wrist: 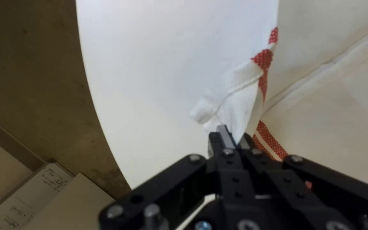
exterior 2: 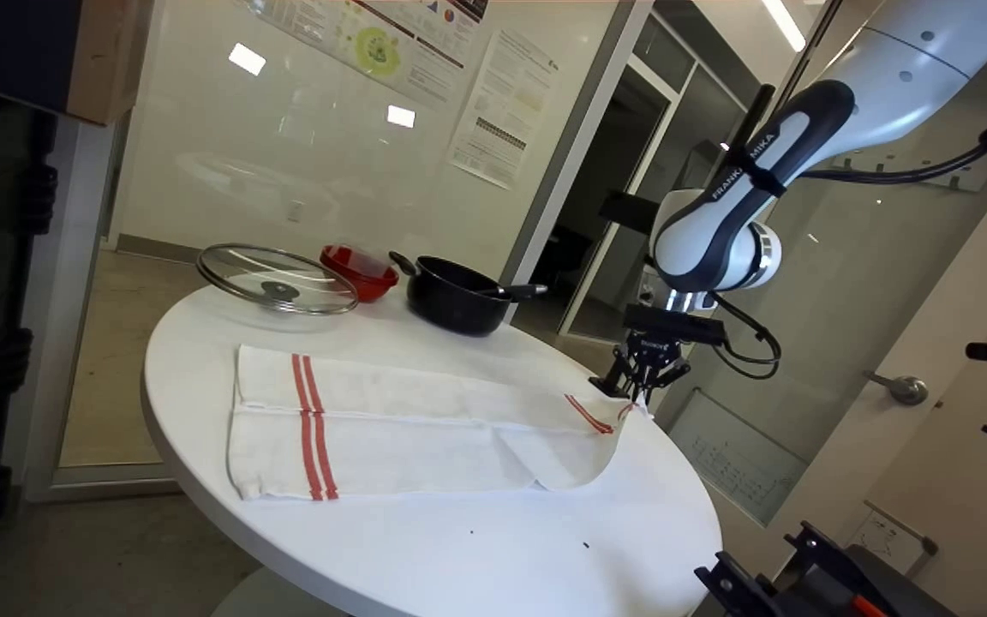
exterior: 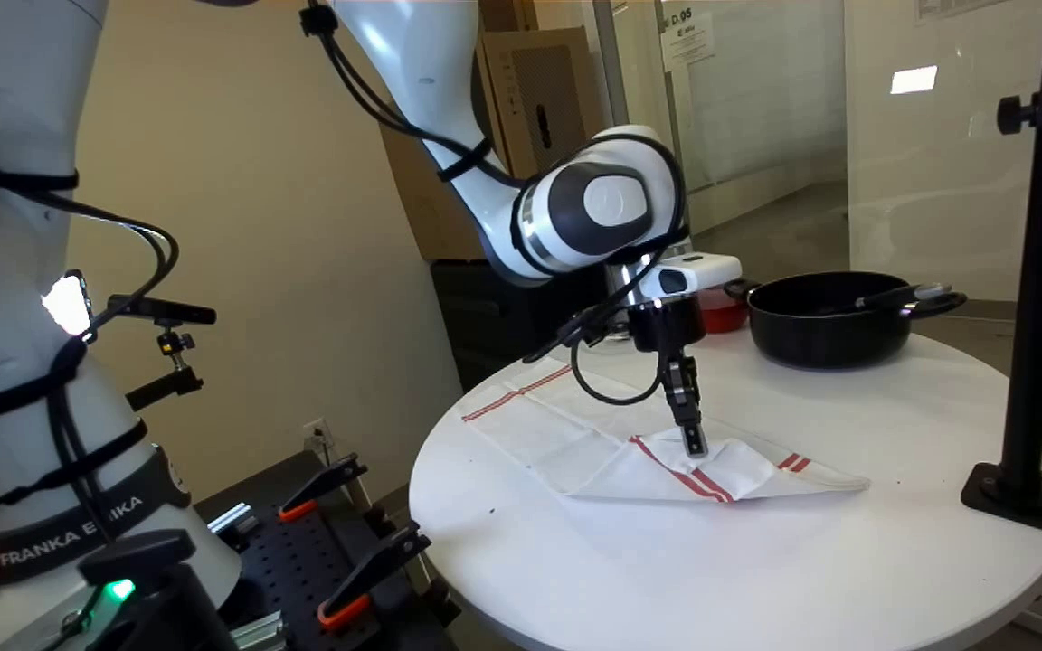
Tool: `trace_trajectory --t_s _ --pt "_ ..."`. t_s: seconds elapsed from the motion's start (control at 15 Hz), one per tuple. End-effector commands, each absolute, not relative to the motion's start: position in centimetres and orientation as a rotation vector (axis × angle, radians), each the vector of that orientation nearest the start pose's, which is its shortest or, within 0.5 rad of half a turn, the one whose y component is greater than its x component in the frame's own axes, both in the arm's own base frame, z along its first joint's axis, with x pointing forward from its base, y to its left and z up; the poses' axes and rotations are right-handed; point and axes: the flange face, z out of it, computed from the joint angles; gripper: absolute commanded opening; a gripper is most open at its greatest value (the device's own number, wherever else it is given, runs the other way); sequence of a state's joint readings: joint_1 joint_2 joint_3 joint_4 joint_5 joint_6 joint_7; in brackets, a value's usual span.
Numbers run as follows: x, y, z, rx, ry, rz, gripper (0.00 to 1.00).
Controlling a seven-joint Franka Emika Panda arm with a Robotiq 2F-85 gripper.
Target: Fold the towel
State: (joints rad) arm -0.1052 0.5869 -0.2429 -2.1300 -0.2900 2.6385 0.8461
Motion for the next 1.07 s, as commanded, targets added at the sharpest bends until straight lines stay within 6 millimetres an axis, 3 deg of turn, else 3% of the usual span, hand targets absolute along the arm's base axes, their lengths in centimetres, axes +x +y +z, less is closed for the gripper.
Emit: trace_trajectory --t_s 0.0,0.47,0.53,0.73,1.0 --pt "54.9 -20.3 12.8 -3.010 1.526 0.245 0.00" --pt "54.9 -28.7 9.0 -2.601 1.736 0.717 0.00" --pt "53.9 -27.1 10.6 -2.686 1.727 0.619 0.02" --pt "53.8 -29.3 9.0 -2.619 1.762 0.690 0.02" --pt "54.1 -27.5 9.4 -2.691 1.741 0.598 0.00"
